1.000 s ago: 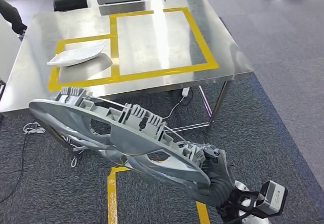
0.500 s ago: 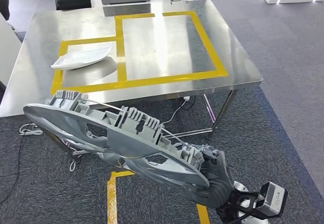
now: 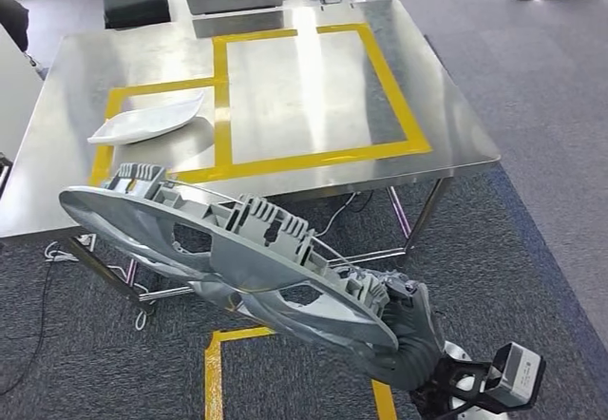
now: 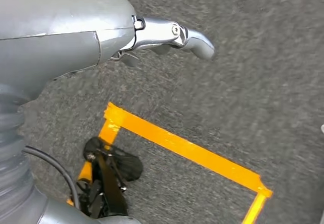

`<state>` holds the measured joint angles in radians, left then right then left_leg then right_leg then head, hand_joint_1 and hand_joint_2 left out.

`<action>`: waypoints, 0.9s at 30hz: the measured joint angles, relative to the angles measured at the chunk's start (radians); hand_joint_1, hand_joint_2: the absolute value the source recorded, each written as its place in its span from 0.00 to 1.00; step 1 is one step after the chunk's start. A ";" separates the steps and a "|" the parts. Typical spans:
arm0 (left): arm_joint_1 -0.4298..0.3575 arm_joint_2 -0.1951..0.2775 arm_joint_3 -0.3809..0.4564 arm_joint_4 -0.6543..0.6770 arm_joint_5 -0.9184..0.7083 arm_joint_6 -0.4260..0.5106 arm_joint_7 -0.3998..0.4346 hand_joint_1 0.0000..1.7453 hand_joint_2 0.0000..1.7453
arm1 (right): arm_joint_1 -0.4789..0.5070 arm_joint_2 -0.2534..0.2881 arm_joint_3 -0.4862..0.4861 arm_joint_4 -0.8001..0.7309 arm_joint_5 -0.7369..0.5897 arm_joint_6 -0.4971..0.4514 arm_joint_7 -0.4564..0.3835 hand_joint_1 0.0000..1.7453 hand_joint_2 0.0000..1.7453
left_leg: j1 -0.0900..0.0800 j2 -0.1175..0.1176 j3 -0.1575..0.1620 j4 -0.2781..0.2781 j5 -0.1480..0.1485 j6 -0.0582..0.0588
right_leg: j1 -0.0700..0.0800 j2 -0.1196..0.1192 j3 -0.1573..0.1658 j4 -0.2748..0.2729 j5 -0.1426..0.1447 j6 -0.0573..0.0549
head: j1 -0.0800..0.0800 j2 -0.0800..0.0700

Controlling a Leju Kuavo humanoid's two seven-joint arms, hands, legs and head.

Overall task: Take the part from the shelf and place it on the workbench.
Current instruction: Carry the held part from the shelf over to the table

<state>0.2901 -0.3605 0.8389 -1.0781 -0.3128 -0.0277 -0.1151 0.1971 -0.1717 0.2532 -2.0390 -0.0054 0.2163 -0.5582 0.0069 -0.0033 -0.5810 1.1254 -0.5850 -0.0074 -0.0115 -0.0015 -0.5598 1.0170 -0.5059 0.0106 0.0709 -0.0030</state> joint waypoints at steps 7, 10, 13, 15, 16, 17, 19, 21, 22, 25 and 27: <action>0.002 0.001 0.000 0.000 0.000 0.000 0.000 0.00 1.00 | 0.001 0.000 0.000 0.000 0.000 0.000 0.000 1.00 1.00 | 0.001 0.000 -0.068 0.047 0.074 0.001 | 0.002 0.002 0.050 -0.001 -0.040 -0.001 | 0.000 0.000; 0.002 0.002 0.000 0.000 0.000 0.000 0.000 0.00 1.00 | 0.000 0.000 0.000 0.001 0.000 0.000 0.000 1.00 1.00 | -0.007 0.001 -0.020 -0.061 0.099 0.017 | 0.003 0.002 0.053 -0.003 -0.055 0.015 | -0.001 0.000; 0.004 0.003 0.001 0.000 0.000 0.000 0.000 0.00 1.00 | -0.001 0.000 0.000 0.000 0.001 0.000 0.001 1.00 1.00 | -0.004 0.000 -0.008 -0.084 0.094 0.030 | 0.003 0.000 0.058 -0.006 -0.065 0.030 | -0.001 0.000; 0.003 0.001 0.001 0.000 0.000 0.000 0.000 0.00 1.00 | -0.002 0.000 0.000 -0.001 0.000 0.000 0.000 1.00 1.00 | 0.003 0.001 0.007 -0.097 0.093 0.039 | 0.003 0.000 0.028 0.058 -0.099 0.039 | 0.003 0.000; 0.003 0.000 0.000 0.000 0.000 -0.001 0.000 0.00 1.00 | -0.002 0.000 0.000 -0.001 0.000 0.000 0.000 1.00 1.00 | 0.003 0.001 0.011 -0.099 0.090 0.043 | 0.001 0.000 -0.008 0.121 -0.124 0.042 | 0.005 0.000; 0.002 0.000 0.000 0.000 0.000 -0.001 0.000 0.00 1.00 | -0.002 0.000 0.000 0.000 0.000 0.000 0.000 1.00 1.00 | 0.003 0.001 0.014 -0.099 0.087 0.045 | 0.000 0.001 -0.053 0.192 -0.146 0.045 | 0.006 0.000; 0.001 -0.001 0.000 0.000 0.000 -0.001 0.000 0.00 1.00 | -0.001 0.000 0.001 0.000 0.000 0.000 0.000 1.00 1.00 | 0.003 0.001 0.023 -0.099 0.077 0.046 | -0.001 0.000 -0.121 0.273 -0.145 0.049 | 0.008 0.000; 0.002 -0.001 0.000 0.000 0.000 -0.001 0.000 0.00 1.00 | 0.001 0.000 0.000 0.001 0.000 0.000 0.001 1.00 1.00 | 0.003 -0.001 0.040 -0.099 0.065 0.044 | -0.002 0.000 -0.116 0.207 -0.068 0.049 | 0.009 0.000; 0.002 -0.002 0.000 0.000 0.000 -0.001 0.000 0.00 1.00 | 0.000 0.000 0.000 0.001 0.000 0.000 0.001 1.00 1.00 | 0.003 -0.002 0.049 -0.099 0.057 0.040 | -0.002 0.000 -0.091 0.141 -0.026 0.047 | 0.009 0.000; 0.001 -0.001 0.001 0.000 0.000 -0.001 0.000 0.00 1.00 | -0.001 0.000 0.001 0.002 0.000 0.000 0.000 1.00 1.00 | -0.001 -0.003 0.058 -0.097 0.039 0.024 | 0.002 0.002 -0.034 0.023 0.015 0.035 | 0.007 0.000; 0.000 -0.001 0.000 0.000 0.000 0.000 0.000 0.00 1.00 | 0.000 0.000 0.001 0.001 0.000 0.000 0.000 1.00 1.00 | -0.002 -0.002 0.061 -0.100 0.036 0.014 | 0.004 0.005 -0.030 0.019 0.010 0.023 | 0.005 0.000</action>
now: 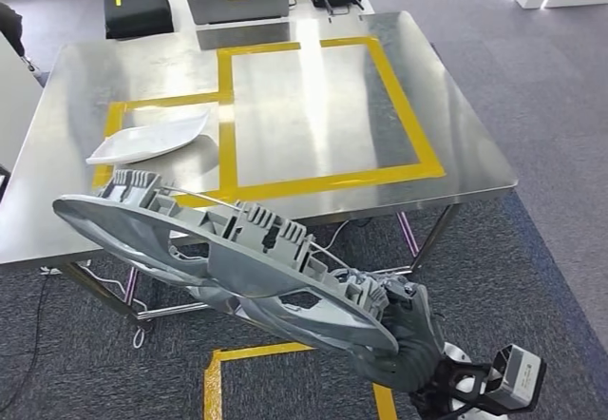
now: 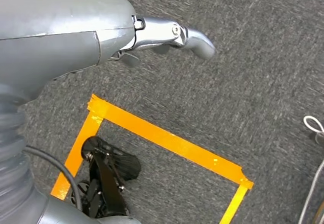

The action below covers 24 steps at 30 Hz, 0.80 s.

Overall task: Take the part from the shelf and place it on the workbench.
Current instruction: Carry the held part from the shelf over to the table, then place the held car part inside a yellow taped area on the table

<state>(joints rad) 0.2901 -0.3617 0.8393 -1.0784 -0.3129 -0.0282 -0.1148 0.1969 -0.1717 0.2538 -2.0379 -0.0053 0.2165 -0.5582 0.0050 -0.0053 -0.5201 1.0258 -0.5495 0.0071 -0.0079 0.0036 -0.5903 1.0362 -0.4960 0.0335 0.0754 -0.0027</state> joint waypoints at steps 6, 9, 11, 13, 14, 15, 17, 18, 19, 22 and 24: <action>0.000 0.002 0.000 0.000 0.000 0.000 0.000 0.00 1.00 | -0.002 0.000 -0.001 0.000 0.000 0.000 0.000 1.00 1.00 | 0.004 0.002 -0.112 0.227 -0.099 -0.021 | -0.003 -0.005 0.029 -0.013 -0.016 -0.030 | -0.005 0.000; 0.002 0.002 0.000 0.000 0.000 0.000 0.000 0.00 1.00 | 0.000 0.000 -0.001 0.000 0.000 0.000 0.001 1.00 1.00 | 0.003 0.002 -0.142 0.231 -0.043 -0.015 | 0.000 -0.003 0.049 -0.013 -0.031 -0.030 | -0.005 0.000; 0.002 0.003 0.000 0.000 0.000 0.000 0.000 0.00 1.00 | 0.000 0.000 -0.001 0.000 0.000 0.000 0.001 1.00 1.00 | -0.001 0.002 -0.100 0.114 0.034 -0.003 | 0.003 -0.001 0.064 -0.014 -0.043 -0.025 | -0.005 0.000; 0.002 0.004 0.000 0.000 0.000 0.000 0.000 0.00 1.00 | -0.001 0.000 -0.001 0.000 0.000 0.000 0.001 1.00 1.00 | -0.006 0.003 -0.069 0.037 0.053 0.006 | 0.005 0.000 0.070 -0.014 -0.052 -0.014 | -0.004 0.000; 0.002 0.004 0.000 -0.001 0.000 0.000 0.000 0.00 1.00 | -0.001 0.000 -0.001 0.000 0.000 0.000 0.001 1.00 1.00 | -0.008 0.003 -0.064 0.029 0.045 0.009 | 0.005 0.000 0.070 -0.016 -0.054 -0.008 | -0.004 0.000; 0.002 0.004 0.000 -0.001 0.000 0.000 0.000 0.00 1.00 | -0.001 0.000 0.000 0.000 0.000 0.000 0.001 1.00 1.00 | -0.008 0.002 -0.059 0.019 0.042 0.012 | 0.004 -0.001 0.073 -0.019 -0.055 -0.002 | -0.003 0.000; 0.003 0.004 0.000 -0.001 0.000 0.000 0.000 0.00 1.00 | -0.001 0.000 0.000 -0.001 0.000 0.000 0.001 1.00 1.00 | -0.002 0.002 -0.048 0.006 0.044 0.020 | 0.004 -0.002 0.071 -0.012 -0.066 0.008 | -0.002 0.000; 0.003 0.003 0.000 -0.001 0.000 0.000 0.000 0.00 1.00 | -0.002 0.000 0.000 -0.002 0.000 0.000 0.000 1.00 1.00 | 0.001 0.002 -0.041 -0.001 0.045 0.024 | 0.004 -0.002 0.057 0.016 -0.081 0.012 | 0.001 0.000; 0.002 0.002 0.000 -0.001 0.000 0.000 0.000 0.00 1.00 | -0.002 0.000 0.000 -0.002 0.000 0.000 0.000 1.00 1.00 | 0.004 0.003 -0.035 -0.005 0.044 0.028 | 0.002 -0.002 0.030 0.065 -0.103 0.016 | 0.003 0.000; 0.001 0.000 0.000 -0.001 0.000 0.000 0.000 0.00 1.00 | -0.001 0.000 0.000 -0.001 0.000 0.000 0.000 1.00 1.00 | 0.004 0.003 -0.025 -0.006 0.032 0.033 | -0.003 -0.003 -0.085 0.247 -0.154 0.028 | 0.008 0.000; 0.001 0.000 0.000 -0.001 0.000 0.000 0.000 0.00 1.00 | 0.001 0.000 0.000 -0.001 0.000 0.000 0.001 1.00 1.00 | 0.005 0.002 -0.010 -0.006 0.021 0.031 | -0.006 -0.004 -0.099 0.231 -0.102 0.032 | 0.009 0.000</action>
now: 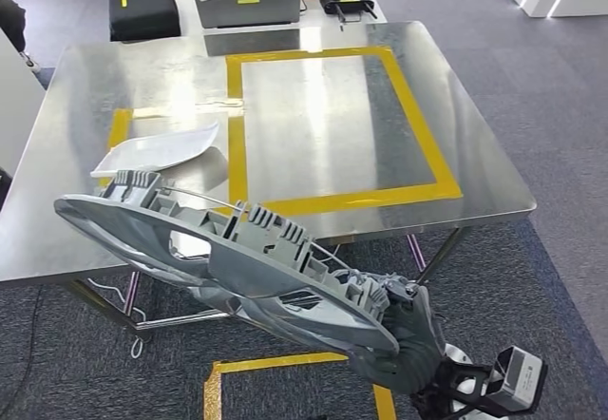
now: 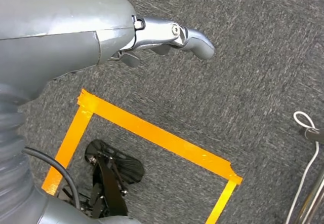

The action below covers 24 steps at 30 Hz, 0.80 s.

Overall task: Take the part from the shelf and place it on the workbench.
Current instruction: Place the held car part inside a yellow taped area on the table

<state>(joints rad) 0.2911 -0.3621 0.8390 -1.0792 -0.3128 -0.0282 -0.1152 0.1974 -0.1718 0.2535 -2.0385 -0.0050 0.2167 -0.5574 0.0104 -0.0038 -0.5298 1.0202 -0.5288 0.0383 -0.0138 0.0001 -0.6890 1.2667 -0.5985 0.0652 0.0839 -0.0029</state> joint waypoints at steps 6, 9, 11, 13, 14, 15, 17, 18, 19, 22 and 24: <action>-0.001 0.000 0.000 0.000 0.000 0.000 0.000 0.00 1.00 | -0.001 0.000 0.000 0.001 0.000 0.000 -0.001 1.00 1.00 | -0.005 -0.001 0.023 0.003 -0.030 -0.026 | 0.004 0.001 0.099 -0.228 0.099 -0.022 | -0.002 0.000; -0.001 0.000 0.000 0.000 0.000 0.000 0.000 0.00 1.00 | 0.001 0.000 0.000 0.000 0.000 0.000 0.000 1.00 1.00 | -0.003 0.001 0.022 0.015 -0.043 -0.038 | 0.002 0.001 0.106 -0.235 0.094 -0.037 | -0.004 0.000; -0.002 0.000 0.000 -0.001 0.000 0.000 0.000 0.00 1.00 | -0.001 0.000 -0.001 0.000 -0.001 0.000 -0.001 1.00 1.00 | -0.002 0.001 -0.012 0.091 -0.081 -0.047 | -0.002 -0.001 0.117 -0.241 0.089 -0.049 | -0.006 0.000; -0.001 0.000 0.000 -0.001 0.000 0.000 0.000 0.00 1.00 | -0.002 0.000 -0.002 0.000 -0.001 0.000 -0.001 1.00 1.00 | -0.001 0.001 -0.085 0.225 -0.130 -0.051 | -0.001 -0.003 0.126 -0.241 0.082 -0.056 | -0.006 0.000; 0.000 0.000 0.000 -0.001 0.000 0.000 0.000 0.00 1.00 | -0.002 0.000 -0.002 0.000 0.000 0.000 -0.001 1.00 1.00 | -0.001 0.001 -0.119 0.279 -0.140 -0.051 | 0.000 -0.003 0.131 -0.241 0.077 -0.057 | -0.006 0.000; 0.000 0.000 0.000 -0.001 0.000 0.000 0.000 0.00 1.00 | -0.001 0.000 -0.002 0.001 0.000 0.000 -0.001 1.00 1.00 | -0.001 0.001 -0.139 0.300 -0.130 -0.050 | 0.000 -0.002 0.138 -0.241 0.073 -0.058 | -0.006 0.000; 0.000 0.001 0.000 -0.001 0.000 0.000 0.000 0.00 1.00 | 0.000 0.000 -0.002 0.001 0.000 0.000 0.000 1.00 1.00 | -0.002 0.001 -0.126 0.228 -0.051 -0.044 | 0.001 0.000 0.155 -0.241 0.062 -0.055 | -0.006 0.000; 0.000 0.001 0.000 -0.001 0.000 0.000 0.000 0.00 1.00 | 0.000 0.000 -0.002 0.001 0.000 0.000 0.000 1.00 1.00 | -0.002 0.001 -0.102 0.165 -0.010 -0.038 | 0.002 0.001 0.161 -0.242 0.056 -0.052 | -0.006 0.000; 0.000 0.002 0.000 -0.001 0.000 0.000 0.000 0.00 1.00 | -0.001 0.000 -0.002 0.001 0.000 0.000 0.000 1.00 1.00 | -0.004 0.001 -0.079 0.106 0.018 -0.033 | 0.003 0.002 0.166 -0.242 0.049 -0.047 | -0.006 0.000; 0.000 0.003 0.000 -0.001 0.000 0.000 0.000 0.00 1.00 | -0.002 0.000 -0.002 0.001 0.000 0.000 0.000 1.00 1.00 | -0.011 0.001 -0.049 0.037 0.019 -0.025 | 0.005 0.002 0.174 -0.246 0.041 -0.030 | -0.007 0.000; 0.001 0.002 0.000 -0.001 0.000 0.000 0.000 0.00 1.00 | -0.002 0.000 -0.001 0.000 0.000 0.000 0.000 1.00 1.00 | -0.008 0.000 -0.041 0.023 0.019 -0.017 | 0.004 0.000 0.177 -0.248 0.037 -0.020 | -0.006 0.000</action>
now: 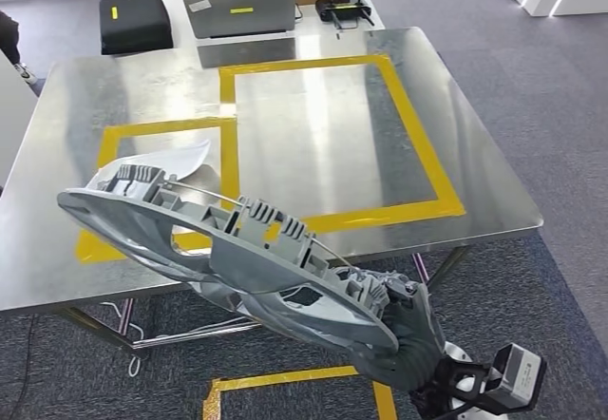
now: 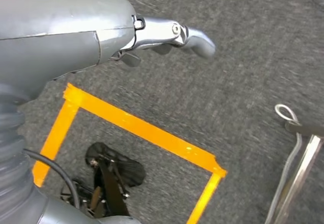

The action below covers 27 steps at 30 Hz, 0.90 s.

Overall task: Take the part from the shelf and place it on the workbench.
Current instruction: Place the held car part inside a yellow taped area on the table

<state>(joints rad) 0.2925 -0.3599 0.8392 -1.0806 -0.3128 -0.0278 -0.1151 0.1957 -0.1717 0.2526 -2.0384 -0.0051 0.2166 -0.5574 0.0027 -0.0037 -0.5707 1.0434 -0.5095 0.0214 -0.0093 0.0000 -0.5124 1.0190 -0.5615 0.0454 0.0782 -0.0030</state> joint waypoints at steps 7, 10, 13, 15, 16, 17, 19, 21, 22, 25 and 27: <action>-0.002 -0.002 0.000 0.000 0.000 0.000 0.000 0.00 1.00 | 0.001 0.000 0.001 0.000 0.000 0.000 0.000 1.00 1.00 | 0.006 0.000 0.030 -0.015 -0.016 0.018 | -0.004 0.000 -0.174 0.263 -0.060 0.020 | 0.009 0.000; -0.001 -0.003 0.000 0.000 0.000 0.000 0.000 0.00 1.00 | 0.001 0.000 0.001 0.001 0.000 0.000 0.000 1.00 1.00 | 0.005 -0.002 0.054 -0.015 -0.036 0.010 | -0.002 -0.001 -0.108 0.092 0.056 0.012 | 0.008 0.000; -0.002 -0.003 0.000 0.000 0.000 0.000 0.000 0.00 1.00 | -0.001 0.000 0.001 0.001 0.000 0.000 -0.001 1.00 1.00 | 0.001 -0.001 0.057 -0.016 -0.046 -0.004 | 0.004 0.000 -0.068 0.020 0.056 -0.004 | 0.005 0.000; -0.003 -0.002 0.000 0.000 0.000 0.000 0.000 0.00 1.00 | 0.001 0.000 0.001 0.000 0.000 0.000 0.000 1.00 1.00 | 0.002 0.000 0.061 -0.017 -0.052 -0.014 | 0.002 0.002 -0.061 0.011 0.052 -0.015 | 0.004 0.000; -0.003 -0.002 0.000 0.000 0.000 0.000 0.000 0.00 1.00 | 0.001 0.000 0.001 0.000 0.000 0.000 0.000 1.00 1.00 | 0.003 0.001 0.059 -0.004 -0.063 -0.019 | 0.000 0.001 -0.055 0.006 0.050 -0.021 | 0.003 0.000; -0.004 -0.001 -0.001 0.000 0.000 0.000 0.000 0.00 1.00 | 0.001 0.000 0.000 0.000 0.000 0.000 0.000 1.00 1.00 | 0.003 0.001 0.046 0.030 -0.082 -0.024 | -0.003 0.000 -0.049 0.002 0.049 -0.026 | 0.001 0.000; -0.003 0.000 -0.001 0.000 0.000 0.000 0.000 0.00 1.00 | -0.001 0.000 -0.001 0.000 -0.001 0.000 -0.001 1.00 1.00 | 0.006 0.001 -0.017 0.153 -0.135 -0.031 | -0.005 -0.003 -0.038 0.000 0.042 -0.035 | -0.002 0.000; -0.002 0.000 -0.001 0.000 0.000 0.000 0.000 0.00 1.00 | 0.000 0.000 -0.001 0.000 0.000 0.000 -0.001 1.00 1.00 | 0.007 0.001 -0.085 0.260 -0.156 -0.034 | -0.004 -0.003 -0.028 0.000 0.034 -0.037 | -0.001 0.000; -0.002 0.000 -0.001 0.000 0.000 0.000 0.000 0.00 1.00 | 0.001 0.000 -0.001 0.000 0.000 0.000 0.000 1.00 1.00 | 0.007 0.001 -0.099 0.266 -0.137 -0.033 | -0.004 -0.002 -0.022 0.000 0.029 -0.037 | -0.001 0.000; -0.001 0.000 0.000 0.000 0.000 0.000 0.000 0.00 1.00 | 0.001 0.000 -0.001 0.000 0.000 0.000 0.000 1.00 1.00 | 0.006 0.001 -0.052 0.108 -0.012 -0.025 | -0.003 0.002 0.002 0.000 0.009 -0.027 | -0.002 0.000; -0.002 0.001 0.000 0.000 0.000 0.000 0.001 0.00 1.00 | 0.001 0.000 -0.001 0.000 0.000 0.000 0.000 1.00 1.00 | 0.003 0.001 -0.023 0.040 0.016 -0.020 | 0.000 0.002 0.006 0.000 -0.001 -0.019 | -0.002 0.000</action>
<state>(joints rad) 0.2909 -0.3594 0.8389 -1.0808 -0.3131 -0.0281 -0.1144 0.1963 -0.1717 0.2519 -2.0379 -0.0050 0.2167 -0.5576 0.0055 -0.0029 -0.5939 1.0839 -0.4937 0.0013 -0.0090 0.0018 -0.5068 1.0189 -0.5620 0.0263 0.0765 -0.0031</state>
